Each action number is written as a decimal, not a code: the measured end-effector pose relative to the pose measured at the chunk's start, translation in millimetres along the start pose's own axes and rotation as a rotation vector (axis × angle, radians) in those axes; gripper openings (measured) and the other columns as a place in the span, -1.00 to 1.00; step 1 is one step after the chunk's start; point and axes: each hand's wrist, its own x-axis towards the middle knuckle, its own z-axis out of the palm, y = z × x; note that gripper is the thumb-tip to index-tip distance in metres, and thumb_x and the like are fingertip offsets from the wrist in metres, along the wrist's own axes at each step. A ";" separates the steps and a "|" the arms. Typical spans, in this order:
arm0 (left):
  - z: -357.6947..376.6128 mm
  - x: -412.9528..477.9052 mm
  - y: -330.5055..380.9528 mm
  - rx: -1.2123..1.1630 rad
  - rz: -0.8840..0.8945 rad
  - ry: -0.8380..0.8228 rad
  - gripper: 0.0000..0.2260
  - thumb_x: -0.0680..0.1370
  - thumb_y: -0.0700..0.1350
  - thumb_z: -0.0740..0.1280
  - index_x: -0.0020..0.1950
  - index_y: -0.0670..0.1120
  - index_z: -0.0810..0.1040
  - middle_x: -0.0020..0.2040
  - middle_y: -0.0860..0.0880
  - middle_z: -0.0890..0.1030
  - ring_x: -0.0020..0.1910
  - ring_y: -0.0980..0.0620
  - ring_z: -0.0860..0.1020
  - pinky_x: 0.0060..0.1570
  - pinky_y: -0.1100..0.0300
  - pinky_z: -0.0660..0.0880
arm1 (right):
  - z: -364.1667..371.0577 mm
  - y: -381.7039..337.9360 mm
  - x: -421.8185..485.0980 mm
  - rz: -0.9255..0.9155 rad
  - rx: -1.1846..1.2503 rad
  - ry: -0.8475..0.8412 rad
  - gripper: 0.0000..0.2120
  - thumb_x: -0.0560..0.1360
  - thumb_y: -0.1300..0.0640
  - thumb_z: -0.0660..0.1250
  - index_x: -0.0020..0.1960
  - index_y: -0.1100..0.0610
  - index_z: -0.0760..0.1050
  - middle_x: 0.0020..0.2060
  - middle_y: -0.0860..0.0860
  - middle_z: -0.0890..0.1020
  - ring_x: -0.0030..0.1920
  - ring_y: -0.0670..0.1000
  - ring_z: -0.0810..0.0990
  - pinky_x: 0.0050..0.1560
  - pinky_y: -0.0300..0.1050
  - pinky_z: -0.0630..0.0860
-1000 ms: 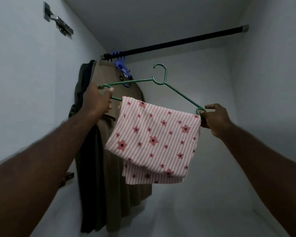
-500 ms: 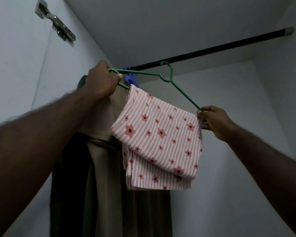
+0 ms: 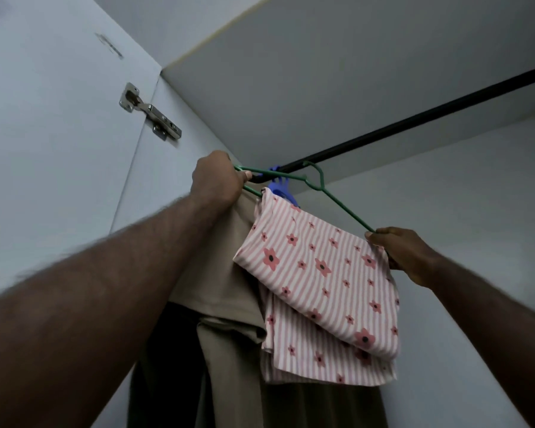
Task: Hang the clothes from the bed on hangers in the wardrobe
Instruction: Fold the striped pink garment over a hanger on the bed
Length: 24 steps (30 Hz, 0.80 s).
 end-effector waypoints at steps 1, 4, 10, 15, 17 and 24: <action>1.9 3.7 1.0 0.007 -0.003 -0.013 -0.64 0.51 0.06 0.42 0.07 -0.23 0.55 0.04 -0.22 0.60 -0.04 -0.17 0.51 -0.14 0.12 0.35 | 2.3 1.9 4.8 0.006 -0.006 0.001 -0.81 0.58 0.08 0.32 0.09 0.18 0.57 0.03 0.16 0.64 0.03 0.14 0.62 -0.03 -0.02 0.55; 7.2 13.8 6.2 0.030 0.003 -0.066 -0.65 0.54 0.01 0.39 0.14 -0.25 0.54 0.09 -0.25 0.60 0.08 -0.22 0.54 -0.05 0.06 0.42 | 7.0 7.9 18.5 0.033 -0.031 -0.011 -0.69 0.58 0.03 0.32 0.21 0.21 0.54 0.05 0.14 0.62 0.01 0.12 0.61 -0.08 -0.06 0.52; 4.4 18.3 18.5 0.159 0.072 -0.113 -0.70 0.62 -0.09 0.29 0.17 -0.33 0.50 0.16 -0.30 0.55 0.17 -0.25 0.51 0.07 0.03 0.42 | 12.2 10.0 38.5 0.070 0.009 -0.022 -0.64 0.56 -0.01 0.35 0.20 0.26 0.51 0.05 0.19 0.61 0.03 0.16 0.61 -0.01 -0.01 0.55; 16.4 19.8 27.9 0.250 0.109 -0.126 -0.71 0.61 -0.11 0.29 0.18 -0.33 0.50 0.20 -0.29 0.54 0.19 -0.25 0.50 0.09 0.01 0.44 | 23.0 23.6 46.2 0.131 0.000 -0.040 -0.59 0.52 -0.03 0.40 0.18 0.28 0.51 0.01 0.21 0.63 0.00 0.19 0.63 0.01 0.03 0.58; 21.8 22.2 35.2 0.274 0.138 -0.134 -0.71 0.61 -0.09 0.30 0.17 -0.31 0.52 0.19 -0.27 0.55 0.18 -0.22 0.51 0.08 0.03 0.44 | 27.1 29.7 50.7 0.144 0.014 -0.032 -0.58 0.51 -0.04 0.40 0.16 0.28 0.53 0.00 0.22 0.64 0.00 0.20 0.64 0.05 0.05 0.59; 37.4 40.3 50.8 0.350 0.239 -0.114 -0.75 0.62 -0.13 0.26 0.14 -0.31 0.54 0.16 -0.25 0.57 0.15 -0.21 0.54 0.08 0.02 0.47 | 38.6 43.4 71.2 0.102 0.064 -0.036 -0.59 0.53 -0.10 0.37 0.11 0.25 0.53 0.01 0.20 0.64 0.01 0.20 0.62 0.07 0.07 0.56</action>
